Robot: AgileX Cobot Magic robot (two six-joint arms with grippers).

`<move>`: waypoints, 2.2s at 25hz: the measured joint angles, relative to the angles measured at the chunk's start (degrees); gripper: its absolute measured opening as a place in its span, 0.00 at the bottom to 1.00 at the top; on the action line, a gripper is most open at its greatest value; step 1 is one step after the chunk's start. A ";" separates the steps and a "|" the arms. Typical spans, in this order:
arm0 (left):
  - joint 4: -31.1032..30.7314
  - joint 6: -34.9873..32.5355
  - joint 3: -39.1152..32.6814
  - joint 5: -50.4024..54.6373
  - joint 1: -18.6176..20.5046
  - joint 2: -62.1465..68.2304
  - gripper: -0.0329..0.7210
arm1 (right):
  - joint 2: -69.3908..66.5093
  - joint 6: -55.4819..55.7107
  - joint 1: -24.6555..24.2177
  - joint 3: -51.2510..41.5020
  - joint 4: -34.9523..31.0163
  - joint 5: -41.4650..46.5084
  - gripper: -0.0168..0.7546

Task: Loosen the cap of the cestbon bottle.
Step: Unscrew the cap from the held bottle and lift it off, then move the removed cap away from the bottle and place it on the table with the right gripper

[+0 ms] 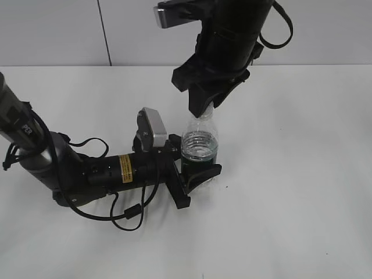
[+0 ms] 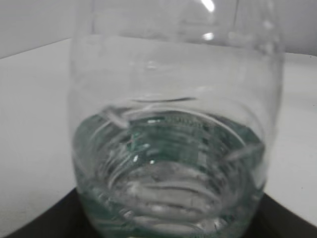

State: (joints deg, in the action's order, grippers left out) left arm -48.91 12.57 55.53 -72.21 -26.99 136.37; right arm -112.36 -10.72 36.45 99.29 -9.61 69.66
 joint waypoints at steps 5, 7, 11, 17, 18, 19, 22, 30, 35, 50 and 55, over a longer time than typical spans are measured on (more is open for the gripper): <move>-0.05 -0.12 0.00 -0.05 0.00 0.00 0.58 | 0.00 -16.25 0.00 0.00 -0.57 0.00 0.40; -0.10 -0.31 0.00 -0.05 0.00 0.00 0.58 | 0.00 -24.61 0.00 0.00 -0.77 0.00 0.40; -0.10 -0.65 0.00 -0.10 0.00 0.00 0.58 | 0.00 -39.98 0.00 0.14 -1.01 0.00 0.40; -0.12 -0.72 0.00 -0.10 0.00 0.00 0.58 | 0.47 -63.19 0.00 0.33 -0.59 -0.06 0.40; -0.17 -0.80 0.00 -0.10 0.00 0.00 0.58 | 0.63 -65.49 0.00 0.27 -0.53 -0.06 0.40; -0.17 -0.79 0.00 -0.10 0.00 0.00 0.58 | 0.97 -67.81 0.00 0.23 -0.53 -0.06 0.40; 0.09 -0.46 0.06 0.00 0.00 0.00 0.58 | 3.02 -71.87 0.00 0.23 -0.72 -0.01 0.40; 0.09 -0.41 0.06 0.07 0.00 0.00 0.58 | 7.87 -64.66 0.00 0.23 -0.92 -0.01 0.40; 0.09 -0.41 0.06 0.11 0.00 0.00 0.58 | 9.98 -33.20 0.00 0.23 -0.96 0.04 0.40; -0.51 -0.41 0.11 0.11 0.00 0.00 0.58 | 10.91 2.31 -3.22 0.23 5.59 0.10 0.40; -0.51 -0.41 0.11 0.11 0.00 0.00 0.58 | 10.84 2.61 -9.87 0.23 5.96 0.10 0.40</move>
State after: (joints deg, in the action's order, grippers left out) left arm -49.42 12.16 55.64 -72.10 -26.99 136.37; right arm -101.53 -8.11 26.58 99.52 -3.64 69.76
